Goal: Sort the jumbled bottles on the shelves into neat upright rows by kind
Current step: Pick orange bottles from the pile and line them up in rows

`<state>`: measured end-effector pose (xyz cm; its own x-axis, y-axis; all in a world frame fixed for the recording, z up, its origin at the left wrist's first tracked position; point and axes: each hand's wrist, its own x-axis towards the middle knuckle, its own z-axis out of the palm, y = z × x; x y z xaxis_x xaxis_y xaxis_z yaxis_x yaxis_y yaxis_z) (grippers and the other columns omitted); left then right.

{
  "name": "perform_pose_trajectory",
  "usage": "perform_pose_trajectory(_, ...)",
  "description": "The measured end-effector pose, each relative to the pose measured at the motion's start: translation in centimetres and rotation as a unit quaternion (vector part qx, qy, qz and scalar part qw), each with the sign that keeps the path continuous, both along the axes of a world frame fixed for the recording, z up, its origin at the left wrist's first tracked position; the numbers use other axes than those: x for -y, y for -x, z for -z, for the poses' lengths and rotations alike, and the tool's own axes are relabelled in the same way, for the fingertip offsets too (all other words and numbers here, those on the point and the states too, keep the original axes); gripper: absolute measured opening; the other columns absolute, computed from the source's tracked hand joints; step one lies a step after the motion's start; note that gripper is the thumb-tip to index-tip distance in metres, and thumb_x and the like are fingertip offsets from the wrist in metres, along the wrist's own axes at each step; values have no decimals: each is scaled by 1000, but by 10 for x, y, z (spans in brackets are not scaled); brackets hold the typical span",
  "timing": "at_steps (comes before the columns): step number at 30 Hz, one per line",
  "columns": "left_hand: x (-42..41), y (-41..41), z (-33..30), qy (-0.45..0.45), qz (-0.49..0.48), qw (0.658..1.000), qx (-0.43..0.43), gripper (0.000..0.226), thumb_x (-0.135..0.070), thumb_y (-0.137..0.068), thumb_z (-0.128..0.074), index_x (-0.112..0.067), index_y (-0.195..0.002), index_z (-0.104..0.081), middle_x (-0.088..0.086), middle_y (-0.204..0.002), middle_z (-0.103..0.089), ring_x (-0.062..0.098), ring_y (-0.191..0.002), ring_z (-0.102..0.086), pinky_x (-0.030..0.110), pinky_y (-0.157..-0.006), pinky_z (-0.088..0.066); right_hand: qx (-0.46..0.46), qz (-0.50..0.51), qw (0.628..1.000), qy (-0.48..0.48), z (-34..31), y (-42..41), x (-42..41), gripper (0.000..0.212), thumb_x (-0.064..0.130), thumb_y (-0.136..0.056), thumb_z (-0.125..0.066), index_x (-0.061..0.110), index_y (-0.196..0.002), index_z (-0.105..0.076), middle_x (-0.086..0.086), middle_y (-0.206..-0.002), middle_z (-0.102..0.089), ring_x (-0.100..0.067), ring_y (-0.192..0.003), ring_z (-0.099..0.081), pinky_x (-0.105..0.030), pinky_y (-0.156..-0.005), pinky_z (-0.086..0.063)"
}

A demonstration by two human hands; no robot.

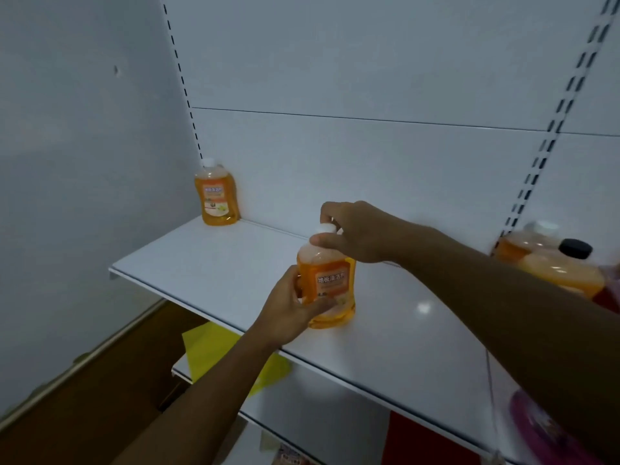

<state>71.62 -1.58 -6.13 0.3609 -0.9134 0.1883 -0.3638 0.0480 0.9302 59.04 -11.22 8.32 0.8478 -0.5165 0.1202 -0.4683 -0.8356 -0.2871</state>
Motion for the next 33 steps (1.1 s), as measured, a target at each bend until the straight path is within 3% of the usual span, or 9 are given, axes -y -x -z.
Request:
perform_pose_trajectory(3, -1, -46, -1, 11, -8, 1000, -20, 58, -31, -75, -80, -24, -125, -52, -6, -114, -66, 12, -105, -63, 31, -90, -54, 13, -24, 995, -94, 5, -37, 7, 50, 43, -85, -69, 21, -125, -48, -2, -119, -59, -19, -102, -57, -35, -84, -54)
perform_pose_trajectory(7, -1, -116, 1, 17, -14, 999, -29, 60, -40, -72, -80, -24, -124, -54, -4, -114, -68, 15, -105, -65, 43, -92, -55, 1, -27, 997, -72, 19, -102, 17, 77, 25, -72, -82, 27, -135, -39, -2, -122, -57, -22, -106, -57, -38, -86, -55)
perform_pose_trajectory(13, 5, -214, -5, 29, -41, 998, -26, 55, -36, -80, -76, -26, -129, -51, -5, -121, -65, 16, -109, -64, 47, -93, -54, 82, -62, 994, -44, 25, -197, 22, 68, 17, -77, -79, 18, -134, -42, -4, -122, -60, -19, -104, -58, -28, -81, -50)
perform_pose_trajectory(17, 19, -261, -6, 54, -54, 997, -21, 57, -36, -78, -72, -30, -130, -50, 1, -127, -61, 20, -111, -64, 43, -91, -55, 131, -62, 988, -46, 29, -241, 29, 63, 17, -80, -76, 15, -135, -44, -7, -124, -61, -23, -106, -59, -31, -85, -51)
perform_pose_trajectory(21, 38, -292, 0, 64, -47, 996, -32, 65, -37, -80, -72, -27, -138, -43, 3, -129, -60, 25, -116, -61, 50, -93, -53, 153, -28, 988, -17, 39, -277, 41, 54, 16, -80, -74, 11, -128, -49, -9, -117, -63, -25, -101, -60, -29, -82, -47)
perform_pose_trajectory(25, 56, -310, 0, 69, -65, 995, 20, 70, -42, -82, -64, -29, -144, -34, -19, -120, -61, 7, -111, -61, 25, -83, -53, 169, 4, 986, -5, 49, -306, 59, 52, 19, -79, -74, 11, -125, -52, -9, -119, -61, -26, -104, -59, -36, -87, -49)
perform_pose_trajectory(30, 65, -321, -3, 81, -73, 993, 35, 64, -39, -86, -66, -19, -138, -36, -21, -115, -57, -13, -102, -58, 5, -73, -47, 153, 39, 987, 41, 57, -324, 66, 58, 34, -87, -66, 18, -138, -43, -3, -137, -48, -22, -122, -46, -40, -95, -43)
perform_pose_trajectory(33, 65, -320, -7, 20, -84, 995, 53, 74, -59, -80, -63, -17, -137, -40, -16, -114, -59, -3, -101, -62, 6, -70, -46, 143, 45, 987, 56, 58, -323, 65, 59, 35, -89, -62, 20, -141, -38, -2, -139, -45, -22, -123, -45, -38, -93, -42)
